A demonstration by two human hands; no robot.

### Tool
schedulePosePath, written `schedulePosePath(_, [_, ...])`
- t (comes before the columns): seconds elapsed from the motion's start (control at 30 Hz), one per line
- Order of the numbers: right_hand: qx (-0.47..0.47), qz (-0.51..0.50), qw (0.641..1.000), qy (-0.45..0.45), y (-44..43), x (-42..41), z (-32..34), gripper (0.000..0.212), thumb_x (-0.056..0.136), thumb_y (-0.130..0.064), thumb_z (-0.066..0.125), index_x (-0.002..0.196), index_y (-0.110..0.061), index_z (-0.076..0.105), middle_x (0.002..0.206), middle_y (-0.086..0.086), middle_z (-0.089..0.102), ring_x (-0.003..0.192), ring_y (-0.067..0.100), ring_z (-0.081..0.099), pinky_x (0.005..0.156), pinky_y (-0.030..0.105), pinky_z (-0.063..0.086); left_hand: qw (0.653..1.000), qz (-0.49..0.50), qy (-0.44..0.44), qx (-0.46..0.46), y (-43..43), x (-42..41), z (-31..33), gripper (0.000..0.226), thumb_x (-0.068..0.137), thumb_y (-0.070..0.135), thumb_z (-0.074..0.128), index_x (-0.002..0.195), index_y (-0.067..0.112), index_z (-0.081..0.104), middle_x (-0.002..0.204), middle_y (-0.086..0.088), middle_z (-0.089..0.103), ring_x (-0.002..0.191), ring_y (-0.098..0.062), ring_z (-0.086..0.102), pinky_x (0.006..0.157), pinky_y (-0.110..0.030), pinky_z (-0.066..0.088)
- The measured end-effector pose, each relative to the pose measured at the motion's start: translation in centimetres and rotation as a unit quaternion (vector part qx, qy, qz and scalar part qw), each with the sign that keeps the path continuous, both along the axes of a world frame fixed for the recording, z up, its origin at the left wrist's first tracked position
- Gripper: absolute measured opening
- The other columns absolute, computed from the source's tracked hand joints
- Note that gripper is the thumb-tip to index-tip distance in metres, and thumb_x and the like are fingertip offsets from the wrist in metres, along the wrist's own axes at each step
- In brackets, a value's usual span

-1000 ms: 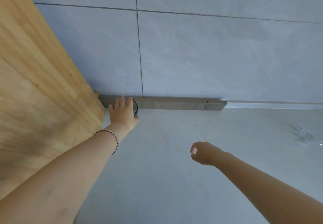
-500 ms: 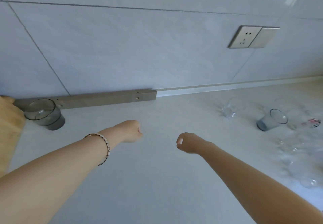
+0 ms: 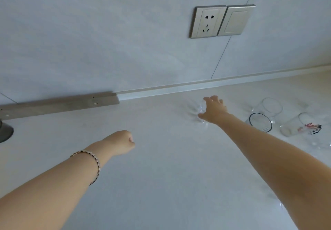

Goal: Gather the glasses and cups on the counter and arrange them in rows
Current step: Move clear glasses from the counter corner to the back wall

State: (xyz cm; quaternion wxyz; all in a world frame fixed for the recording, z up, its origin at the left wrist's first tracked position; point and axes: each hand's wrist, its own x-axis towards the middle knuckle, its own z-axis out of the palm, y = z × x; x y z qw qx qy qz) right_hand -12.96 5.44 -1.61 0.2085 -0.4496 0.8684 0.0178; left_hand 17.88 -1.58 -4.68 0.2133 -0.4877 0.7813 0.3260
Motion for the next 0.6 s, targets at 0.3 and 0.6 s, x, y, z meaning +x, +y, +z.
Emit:
schedulePosePath(0.3, [0.018, -0.032, 0.996, -0.076, -1.0, -3.3, -3.0, 0.088, 0.077, -0.029, 0.073, 0.148, -0.026, 0.019, 0.145, 0.012, 0.027, 0.126, 0.04, 0.044, 0.103, 0.044, 0.043, 0.999, 0.042, -0.03, -0.003, -0.3, 0.5, 0.0, 0.025, 0.089, 0.015, 0.044, 0.066, 0.023, 0.035, 0.084, -0.004, 0.04, 0.071, -0.017, 0.034, 0.054, -0.024, 0.02])
schedulePosePath(0.6, [0.059, 0.083, 0.995, -0.02, 0.1, 4.2, -1.1, 0.085, 0.071, -0.033, 0.075, 0.142, -0.032, 0.03, 0.136, 0.003, 0.038, 0.118, 0.029, 0.053, 0.093, 0.033, 0.044, 0.995, 0.101, -0.022, 0.015, 0.9, 8.1, -0.1, 0.011, 0.09, 0.016, 0.043, 0.08, 0.018, 0.044, 0.087, -0.003, 0.044, 0.079, -0.018, 0.039, 0.061, -0.025, 0.029])
